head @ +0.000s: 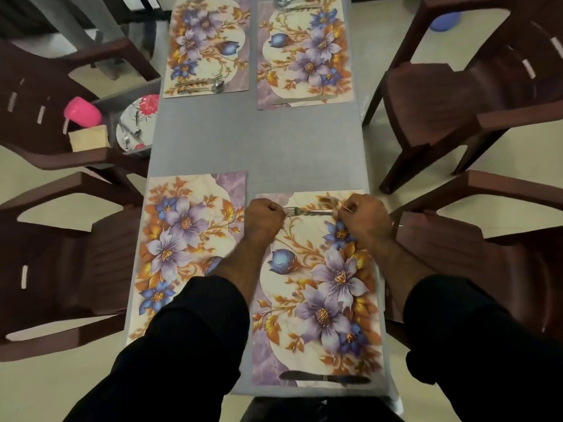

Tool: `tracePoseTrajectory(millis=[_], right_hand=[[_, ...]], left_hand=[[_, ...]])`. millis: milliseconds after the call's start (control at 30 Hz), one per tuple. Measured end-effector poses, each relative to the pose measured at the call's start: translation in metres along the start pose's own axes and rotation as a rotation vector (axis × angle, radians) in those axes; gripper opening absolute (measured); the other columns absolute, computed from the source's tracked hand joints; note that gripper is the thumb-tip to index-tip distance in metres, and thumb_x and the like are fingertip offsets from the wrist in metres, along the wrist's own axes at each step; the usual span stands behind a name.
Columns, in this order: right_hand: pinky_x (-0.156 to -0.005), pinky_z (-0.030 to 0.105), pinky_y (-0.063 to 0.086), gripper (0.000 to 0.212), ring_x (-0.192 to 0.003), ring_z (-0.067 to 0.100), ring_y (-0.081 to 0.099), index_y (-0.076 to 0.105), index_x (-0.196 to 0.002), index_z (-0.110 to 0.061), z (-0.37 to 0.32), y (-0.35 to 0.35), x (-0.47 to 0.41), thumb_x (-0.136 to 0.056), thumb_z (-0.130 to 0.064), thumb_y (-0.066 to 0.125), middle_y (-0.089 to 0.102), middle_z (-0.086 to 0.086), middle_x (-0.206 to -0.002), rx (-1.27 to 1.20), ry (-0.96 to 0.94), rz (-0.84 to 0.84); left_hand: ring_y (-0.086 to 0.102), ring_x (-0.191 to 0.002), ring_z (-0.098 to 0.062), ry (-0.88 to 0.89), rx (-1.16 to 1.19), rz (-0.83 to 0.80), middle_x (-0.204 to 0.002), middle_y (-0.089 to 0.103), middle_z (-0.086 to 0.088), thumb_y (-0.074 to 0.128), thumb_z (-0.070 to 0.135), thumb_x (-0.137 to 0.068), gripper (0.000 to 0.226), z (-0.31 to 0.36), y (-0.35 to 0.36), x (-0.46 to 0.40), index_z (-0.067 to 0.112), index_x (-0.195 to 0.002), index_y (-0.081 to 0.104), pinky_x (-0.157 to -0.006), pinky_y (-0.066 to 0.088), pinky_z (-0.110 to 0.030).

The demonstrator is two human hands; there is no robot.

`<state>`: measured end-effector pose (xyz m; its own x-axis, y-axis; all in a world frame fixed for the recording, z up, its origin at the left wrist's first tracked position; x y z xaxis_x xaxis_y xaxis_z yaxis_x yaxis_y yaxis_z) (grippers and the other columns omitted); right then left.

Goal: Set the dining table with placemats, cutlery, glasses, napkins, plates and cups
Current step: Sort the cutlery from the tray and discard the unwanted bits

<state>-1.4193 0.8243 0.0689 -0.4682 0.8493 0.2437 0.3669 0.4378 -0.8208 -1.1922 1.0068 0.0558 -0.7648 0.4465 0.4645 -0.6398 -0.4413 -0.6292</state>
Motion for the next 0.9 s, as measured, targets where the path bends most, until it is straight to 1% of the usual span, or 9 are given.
tracePoseTrajectory(millis=[200,367,467,533,567,633,733,800,900], right_hand=[[-0.074,0.038,0.059,0.023,-0.081,0.022,0.065,0.076,-0.094,-0.022,0.005,-0.001,-0.005,-0.091,-0.045,0.076,0.073,0.0,-0.09,-0.02,0.075,-0.007],[-0.074,0.038,0.059,0.027,-0.078,0.021,0.065,0.075,-0.09,-0.022,0.008,-0.001,-0.006,-0.088,-0.049,0.078,0.07,-0.002,-0.084,-0.032,0.104,-0.015],[-0.072,0.036,0.057,0.025,-0.078,0.022,0.065,0.076,-0.09,-0.02,0.007,-0.004,-0.007,-0.089,-0.045,0.077,0.073,0.0,-0.086,-0.055,0.087,-0.004],[-0.074,0.034,0.053,0.023,-0.082,0.023,0.065,0.077,-0.097,-0.017,0.003,-0.011,-0.007,-0.094,-0.039,0.072,0.074,0.003,-0.092,-0.105,0.042,0.027],[-0.077,0.035,0.054,0.021,-0.086,0.023,0.065,0.078,-0.101,-0.016,-0.001,-0.013,-0.007,-0.096,-0.035,0.069,0.074,0.005,-0.096,-0.133,0.005,0.029],[-0.082,0.036,0.055,0.018,-0.091,0.021,0.065,0.079,-0.106,-0.015,-0.015,-0.012,-0.009,-0.098,-0.028,0.069,0.073,0.004,-0.102,-0.173,-0.088,-0.016],[-0.081,0.025,0.055,0.016,-0.09,0.01,0.066,0.082,-0.107,-0.016,-0.037,-0.006,-0.012,-0.094,-0.023,0.077,0.075,-0.003,-0.101,-0.235,-0.172,-0.128],[-0.08,0.023,0.058,0.015,-0.087,0.005,0.069,0.083,-0.105,-0.019,-0.049,-0.004,-0.014,-0.09,-0.021,0.081,0.077,-0.008,-0.097,-0.292,-0.199,-0.179],[-0.077,0.022,0.059,0.015,-0.085,0.003,0.071,0.084,-0.102,-0.022,-0.053,-0.002,-0.02,-0.087,-0.02,0.084,0.078,-0.011,-0.093,-0.338,-0.194,-0.214]], left_hand=[[0.075,-0.07,-0.02,-0.084,-0.032,-0.016,-0.075,0.076,-0.001,0.086,0.024,-0.086,0.018,-0.004,0.005,-0.012,0.018,-0.072,0.076,-0.072,0.065,-0.035],[0.075,-0.077,-0.022,-0.112,-0.033,-0.064,-0.085,0.079,-0.007,0.088,0.029,-0.086,0.022,-0.008,0.01,-0.015,0.008,-0.091,0.082,-0.075,0.066,-0.037],[0.072,-0.076,-0.018,-0.093,-0.081,-0.076,-0.086,0.078,-0.004,0.084,0.047,-0.089,0.039,-0.006,0.007,-0.013,0.008,-0.091,0.08,-0.06,0.051,-0.027],[0.069,-0.079,-0.018,-0.037,-0.15,-0.01,-0.085,0.072,0.0,0.076,0.065,-0.089,0.054,-0.001,-0.005,-0.011,0.012,-0.093,0.075,-0.057,0.041,-0.026],[0.067,-0.079,-0.017,0.012,-0.152,0.025,-0.084,0.07,0.002,0.073,0.069,-0.089,0.055,0.005,-0.012,-0.01,0.014,-0.093,0.073,-0.057,0.041,-0.026],[0.066,-0.081,-0.012,0.144,-0.062,0.014,-0.087,0.07,0.005,0.077,0.064,-0.089,0.048,0.022,-0.015,-0.009,0.017,-0.097,0.073,-0.062,0.047,-0.026],[0.071,-0.084,-0.011,0.32,0.046,-0.124,-0.092,0.076,0.005,0.084,0.043,-0.091,0.03,0.055,-0.007,-0.006,0.018,-0.106,0.079,-0.074,0.062,-0.033],[0.075,-0.08,-0.015,0.348,0.041,-0.169,-0.087,0.078,0.003,0.084,0.029,-0.093,0.015,0.067,-0.002,-0.009,0.016,-0.099,0.082,-0.078,0.066,-0.044],[0.076,-0.076,-0.019,0.319,0.014,-0.157,-0.079,0.077,0.002,0.083,0.019,-0.094,0.008,0.071,0.001,-0.018,0.013,-0.09,0.081,-0.075,0.067,-0.046]])
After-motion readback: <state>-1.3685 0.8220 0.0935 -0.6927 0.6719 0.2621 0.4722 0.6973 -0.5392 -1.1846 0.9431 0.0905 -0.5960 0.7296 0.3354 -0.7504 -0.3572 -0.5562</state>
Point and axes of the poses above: each hand's wrist, its own x-axis away from the middle knuckle, its own y-axis out of the palm, z = x × y, the point moved 10 cm from there along -x, towards the middle knuckle
